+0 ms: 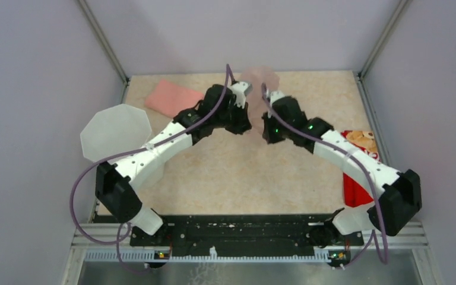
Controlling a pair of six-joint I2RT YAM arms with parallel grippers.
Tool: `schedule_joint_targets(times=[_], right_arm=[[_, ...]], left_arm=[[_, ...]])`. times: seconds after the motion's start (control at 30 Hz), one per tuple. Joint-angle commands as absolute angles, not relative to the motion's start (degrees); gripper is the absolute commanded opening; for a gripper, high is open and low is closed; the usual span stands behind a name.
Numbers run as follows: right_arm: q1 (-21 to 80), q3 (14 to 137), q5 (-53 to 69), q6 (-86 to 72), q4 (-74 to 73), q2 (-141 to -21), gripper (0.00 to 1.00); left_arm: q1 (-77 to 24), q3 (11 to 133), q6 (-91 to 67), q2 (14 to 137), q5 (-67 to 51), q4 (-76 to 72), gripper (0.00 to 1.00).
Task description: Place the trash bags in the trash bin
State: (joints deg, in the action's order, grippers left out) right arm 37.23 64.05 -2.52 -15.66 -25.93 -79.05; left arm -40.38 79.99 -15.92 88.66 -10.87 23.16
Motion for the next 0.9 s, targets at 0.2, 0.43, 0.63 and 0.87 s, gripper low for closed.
schedule_joint_targets(times=[0.2,0.43,0.63,0.87], right_arm=[[37.22,119.62,-13.09,-10.26,-30.46,-73.42,0.00],[37.28,69.63,-11.10,-21.19,-22.21,-67.26,0.00],[31.42,79.99,-10.16,-19.78,-25.97,-63.17,0.00],[30.50,124.34,-11.28,-12.31,-27.24,-73.78,0.00]], left_arm=[[-42.10,118.61,-13.40,83.53,-7.00,19.60,0.00],[-38.70,77.55,-20.77,77.65,-4.57,15.23,0.00],[-37.21,82.35,-19.12,74.10,-5.87,15.06,0.00],[-37.29,130.24,-17.64,89.24,-10.72,19.36,0.00]])
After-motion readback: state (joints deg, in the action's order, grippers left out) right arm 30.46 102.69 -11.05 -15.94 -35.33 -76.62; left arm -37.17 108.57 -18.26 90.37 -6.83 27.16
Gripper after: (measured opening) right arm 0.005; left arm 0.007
